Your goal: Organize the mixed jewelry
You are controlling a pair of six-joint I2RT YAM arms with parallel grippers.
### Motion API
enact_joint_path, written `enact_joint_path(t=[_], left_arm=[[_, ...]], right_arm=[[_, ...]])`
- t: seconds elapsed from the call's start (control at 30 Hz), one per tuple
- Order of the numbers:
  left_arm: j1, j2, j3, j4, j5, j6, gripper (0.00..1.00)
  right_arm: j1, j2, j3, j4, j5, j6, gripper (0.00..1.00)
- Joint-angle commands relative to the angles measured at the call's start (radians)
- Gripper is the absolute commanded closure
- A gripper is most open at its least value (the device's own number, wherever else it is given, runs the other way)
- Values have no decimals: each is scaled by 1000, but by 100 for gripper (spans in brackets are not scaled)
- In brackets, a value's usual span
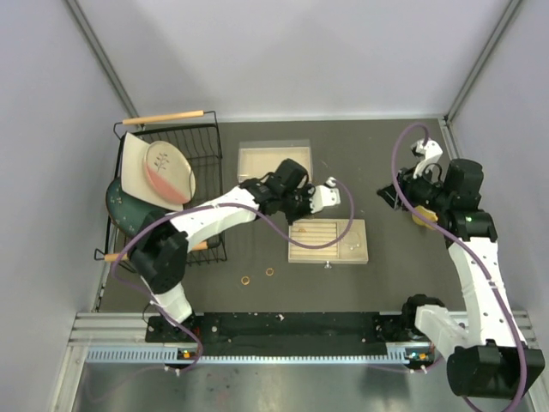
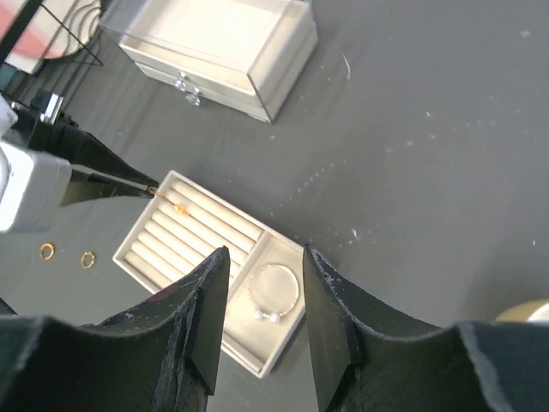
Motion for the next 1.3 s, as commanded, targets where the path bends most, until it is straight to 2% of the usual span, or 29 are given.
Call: enact_joint_path(t=[0.0,0.5,1.27], left_arm=[[-57,73,67,20,-116,68,100],[-124,227,148,46,-153,98,100],[-144,287,154,46,-133,75,100]], right_arm=[[-42,-29,-37,21,13,-26,60],[-99,-38,-71,24,-5,-40,62],[-106,-19,-71,24,-17,-45,62]])
